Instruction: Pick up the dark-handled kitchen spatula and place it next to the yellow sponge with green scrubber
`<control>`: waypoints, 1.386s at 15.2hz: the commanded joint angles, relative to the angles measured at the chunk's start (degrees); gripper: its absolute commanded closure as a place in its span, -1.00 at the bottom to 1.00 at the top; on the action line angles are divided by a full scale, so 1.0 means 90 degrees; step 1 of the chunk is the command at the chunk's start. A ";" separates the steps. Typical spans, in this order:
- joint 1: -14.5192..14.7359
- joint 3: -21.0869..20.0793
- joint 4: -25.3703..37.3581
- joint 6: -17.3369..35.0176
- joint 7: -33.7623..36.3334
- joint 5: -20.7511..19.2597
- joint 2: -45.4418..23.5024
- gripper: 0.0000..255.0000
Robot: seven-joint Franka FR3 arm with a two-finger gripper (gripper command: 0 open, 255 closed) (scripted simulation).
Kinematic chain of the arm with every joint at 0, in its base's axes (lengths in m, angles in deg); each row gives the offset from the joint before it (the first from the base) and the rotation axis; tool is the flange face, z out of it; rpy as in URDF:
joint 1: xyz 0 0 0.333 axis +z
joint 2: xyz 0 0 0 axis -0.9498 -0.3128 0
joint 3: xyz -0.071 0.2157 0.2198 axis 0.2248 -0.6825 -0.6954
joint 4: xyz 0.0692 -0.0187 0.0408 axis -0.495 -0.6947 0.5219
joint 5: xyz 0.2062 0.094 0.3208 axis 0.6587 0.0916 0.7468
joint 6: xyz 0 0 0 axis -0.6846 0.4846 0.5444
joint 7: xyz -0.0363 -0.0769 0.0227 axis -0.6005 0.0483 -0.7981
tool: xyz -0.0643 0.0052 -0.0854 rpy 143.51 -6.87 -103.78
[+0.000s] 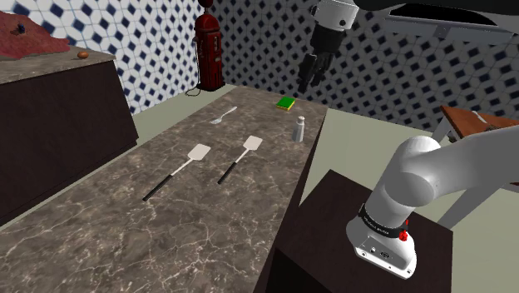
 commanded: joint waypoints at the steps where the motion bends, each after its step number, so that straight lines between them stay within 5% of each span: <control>1: 0.0000 0.0000 0.0000 0.0000 0.0000 0.0000 0.0000 -1.00; 13: -0.1010 -0.2039 -0.0401 0.1702 0.4722 0.0995 -0.1705 -1.00; 21: -0.1817 -0.3148 0.0101 0.2917 0.7935 0.0869 -0.3699 -1.00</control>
